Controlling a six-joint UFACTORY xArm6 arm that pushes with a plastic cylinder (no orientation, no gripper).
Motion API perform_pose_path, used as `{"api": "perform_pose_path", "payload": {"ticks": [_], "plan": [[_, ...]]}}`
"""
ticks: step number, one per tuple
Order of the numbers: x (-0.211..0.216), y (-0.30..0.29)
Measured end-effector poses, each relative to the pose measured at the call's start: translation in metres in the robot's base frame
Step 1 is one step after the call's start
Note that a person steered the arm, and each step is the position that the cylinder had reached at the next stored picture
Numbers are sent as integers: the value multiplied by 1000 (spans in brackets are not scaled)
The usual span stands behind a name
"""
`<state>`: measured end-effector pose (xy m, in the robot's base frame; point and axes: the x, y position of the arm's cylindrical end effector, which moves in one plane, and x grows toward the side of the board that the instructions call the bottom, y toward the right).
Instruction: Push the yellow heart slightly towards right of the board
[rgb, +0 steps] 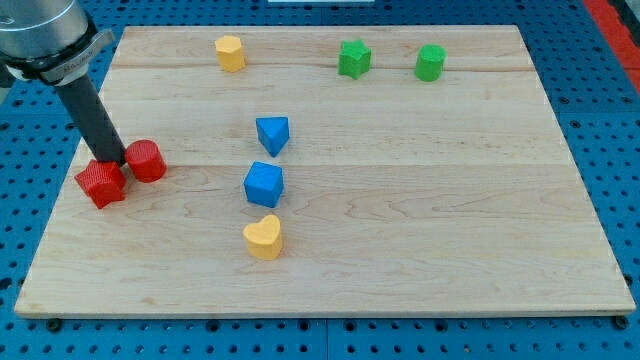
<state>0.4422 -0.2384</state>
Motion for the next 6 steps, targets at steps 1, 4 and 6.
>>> {"api": "perform_pose_path", "payload": {"ticks": [1,4,6], "plan": [[12,20],[117,47],[107,141]]}}
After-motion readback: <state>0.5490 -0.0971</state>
